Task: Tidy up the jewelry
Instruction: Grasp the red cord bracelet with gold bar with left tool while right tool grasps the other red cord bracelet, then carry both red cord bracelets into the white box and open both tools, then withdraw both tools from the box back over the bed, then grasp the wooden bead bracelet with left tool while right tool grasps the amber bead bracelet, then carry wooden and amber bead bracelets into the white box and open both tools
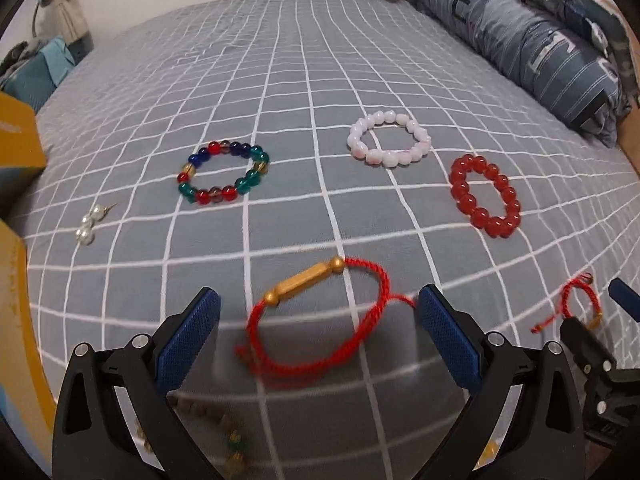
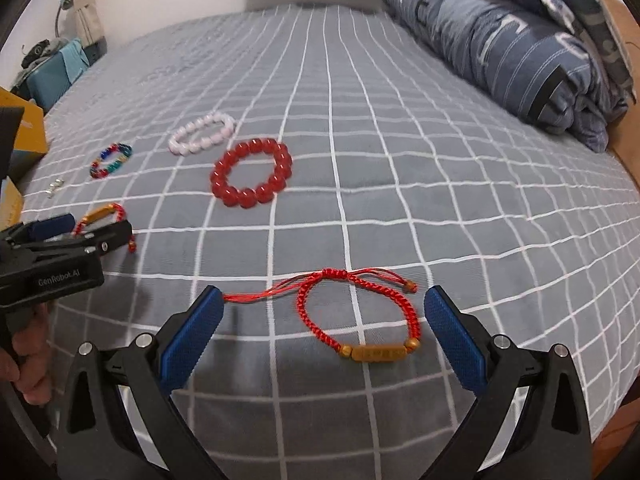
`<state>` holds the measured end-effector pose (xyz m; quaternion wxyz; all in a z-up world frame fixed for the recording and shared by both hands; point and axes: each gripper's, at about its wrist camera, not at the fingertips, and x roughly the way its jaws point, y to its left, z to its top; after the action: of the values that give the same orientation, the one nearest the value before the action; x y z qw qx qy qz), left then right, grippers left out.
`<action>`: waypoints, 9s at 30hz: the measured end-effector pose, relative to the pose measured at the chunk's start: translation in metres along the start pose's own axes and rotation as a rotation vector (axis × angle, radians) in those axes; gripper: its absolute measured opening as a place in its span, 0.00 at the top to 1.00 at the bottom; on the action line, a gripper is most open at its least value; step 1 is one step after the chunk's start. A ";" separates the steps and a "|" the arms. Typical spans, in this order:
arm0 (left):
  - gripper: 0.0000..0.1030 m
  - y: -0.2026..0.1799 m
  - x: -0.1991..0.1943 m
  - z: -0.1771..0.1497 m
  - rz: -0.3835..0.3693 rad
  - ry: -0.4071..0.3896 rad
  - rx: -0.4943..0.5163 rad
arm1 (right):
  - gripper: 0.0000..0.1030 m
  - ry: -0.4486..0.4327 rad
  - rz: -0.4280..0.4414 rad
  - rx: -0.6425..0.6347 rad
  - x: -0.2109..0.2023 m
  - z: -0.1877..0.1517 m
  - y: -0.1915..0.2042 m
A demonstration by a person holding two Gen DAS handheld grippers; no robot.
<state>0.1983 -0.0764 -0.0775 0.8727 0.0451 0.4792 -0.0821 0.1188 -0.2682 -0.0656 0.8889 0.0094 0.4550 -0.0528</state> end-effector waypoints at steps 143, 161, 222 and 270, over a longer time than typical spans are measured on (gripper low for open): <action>0.14 0.365 -0.247 -0.159 0.399 -0.058 -0.591 | 0.17 -0.014 0.523 -0.575 -0.151 0.011 0.444; 0.06 0.324 -0.267 -0.137 0.381 -0.151 -0.532 | 0.09 -0.131 0.460 -0.446 -0.175 0.039 0.368; 0.17 0.072 -0.048 -0.070 0.011 -0.017 -0.111 | 0.11 -0.015 0.194 -0.132 -0.045 -0.050 0.106; 0.93 0.077 -0.082 -0.070 -0.061 -0.027 -0.087 | 0.82 -0.028 0.161 -0.169 -0.059 -0.044 0.112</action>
<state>0.1117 0.0180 -0.0459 0.8774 -0.0088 0.4715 -0.0884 0.0604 -0.1487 -0.0469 0.8942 -0.0295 0.4430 0.0572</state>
